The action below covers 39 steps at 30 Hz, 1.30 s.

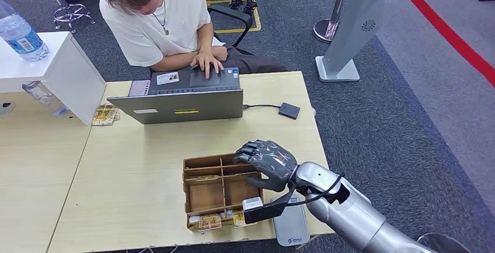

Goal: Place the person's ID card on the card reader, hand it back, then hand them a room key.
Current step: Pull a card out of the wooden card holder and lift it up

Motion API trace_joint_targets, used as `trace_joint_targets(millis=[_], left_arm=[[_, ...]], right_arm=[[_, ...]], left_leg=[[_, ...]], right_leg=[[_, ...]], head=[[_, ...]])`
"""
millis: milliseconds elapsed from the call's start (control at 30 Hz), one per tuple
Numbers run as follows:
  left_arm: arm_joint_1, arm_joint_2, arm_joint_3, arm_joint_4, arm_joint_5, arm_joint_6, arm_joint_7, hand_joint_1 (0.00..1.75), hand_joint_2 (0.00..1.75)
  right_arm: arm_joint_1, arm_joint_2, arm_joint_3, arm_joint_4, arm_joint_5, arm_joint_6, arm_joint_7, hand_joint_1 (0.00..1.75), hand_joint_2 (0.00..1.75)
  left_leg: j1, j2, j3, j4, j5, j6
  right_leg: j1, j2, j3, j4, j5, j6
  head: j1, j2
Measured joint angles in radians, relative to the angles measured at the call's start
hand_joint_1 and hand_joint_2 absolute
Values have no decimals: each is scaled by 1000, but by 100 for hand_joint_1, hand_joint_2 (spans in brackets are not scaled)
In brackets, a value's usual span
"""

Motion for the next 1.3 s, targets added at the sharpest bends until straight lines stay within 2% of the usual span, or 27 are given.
trace_joint_targets(millis=[100,233,267,567,933,1067,1300], left_arm=[[-2,0,-5,0,-5,0,-3,0,0],[-5,0,-11,0,-10,0,-8,0,0],[-6,0,-12,0,-12,0,-9,0,0],[-12,-1,-24,0,-27,0,-14,0,0],[-18,-3,-34,0,-50,0,-26,0,0],[-20,-3,-35,0,-55,0,-29,0,0],[-20,-4,-37,0,-60,0,-31,0,0]], right_arm=[[4,-6,-4,-3,0,-5,0,79,175],[9,-13,-12,-9,0,-10,0,142,175],[10,-14,-15,-10,0,-11,0,146,175],[12,-19,-27,-24,-1,-13,0,157,175],[14,-19,-28,-27,0,-10,0,159,175],[14,-19,-28,-29,1,-12,-2,171,175],[15,-17,-40,-57,-2,-55,-17,175,175]], left_leg=[[0,0,0,0,0,0],[0,0,0,0,0,0],[0,0,0,0,0,0],[0,0,0,0,0,0],[0,0,0,0,0,0],[0,0,0,0,0,0],[0,0,-1,0,0,0]], right_leg=[[0,0,0,0,0,0],[0,0,0,0,0,0],[0,0,0,0,0,0],[0,0,0,0,0,0],[0,0,0,0,0,0],[0,0,0,0,0,0],[0,-1,0,0,0,0]], head=[[0,0],[0,0],[0,0],[0,0],[0,0],[0,0],[0,0]])
